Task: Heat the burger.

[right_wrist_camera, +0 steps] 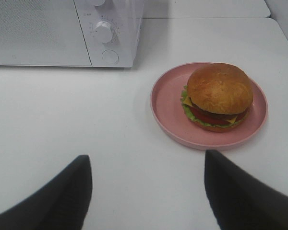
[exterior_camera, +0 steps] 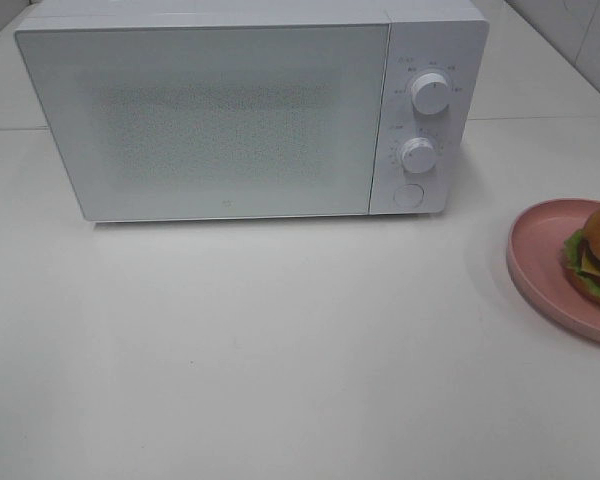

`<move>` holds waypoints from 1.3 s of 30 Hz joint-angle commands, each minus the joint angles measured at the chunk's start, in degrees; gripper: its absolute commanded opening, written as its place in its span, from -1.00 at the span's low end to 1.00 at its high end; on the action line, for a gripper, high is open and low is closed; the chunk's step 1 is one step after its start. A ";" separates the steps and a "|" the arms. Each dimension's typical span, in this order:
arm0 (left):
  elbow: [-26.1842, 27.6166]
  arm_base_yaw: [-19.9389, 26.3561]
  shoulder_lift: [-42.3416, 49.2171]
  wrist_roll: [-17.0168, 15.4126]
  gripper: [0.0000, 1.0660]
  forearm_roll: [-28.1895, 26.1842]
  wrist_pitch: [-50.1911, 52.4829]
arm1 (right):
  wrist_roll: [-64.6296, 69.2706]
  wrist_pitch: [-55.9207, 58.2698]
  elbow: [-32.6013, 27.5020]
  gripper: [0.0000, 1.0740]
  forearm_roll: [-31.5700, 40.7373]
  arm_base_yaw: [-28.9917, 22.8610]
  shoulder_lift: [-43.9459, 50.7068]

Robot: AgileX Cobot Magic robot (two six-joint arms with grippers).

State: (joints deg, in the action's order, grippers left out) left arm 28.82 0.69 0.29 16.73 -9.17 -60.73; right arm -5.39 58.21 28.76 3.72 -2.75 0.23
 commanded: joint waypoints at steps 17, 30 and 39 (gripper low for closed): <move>-0.11 0.00 1.26 0.06 -0.99 0.34 0.63 | -0.29 -0.74 0.00 0.19 -0.17 0.40 1.55; -0.29 0.00 1.26 -11.80 -0.99 10.31 1.09 | -0.29 -0.74 0.00 0.19 -0.17 0.40 1.55; -0.29 0.00 1.26 -11.52 -0.99 10.20 1.09 | -0.29 -0.74 0.00 0.19 -0.17 0.40 1.55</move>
State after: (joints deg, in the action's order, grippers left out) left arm 28.82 0.69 0.29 5.67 1.09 -60.68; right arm -5.39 58.21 28.76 3.72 -2.75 0.23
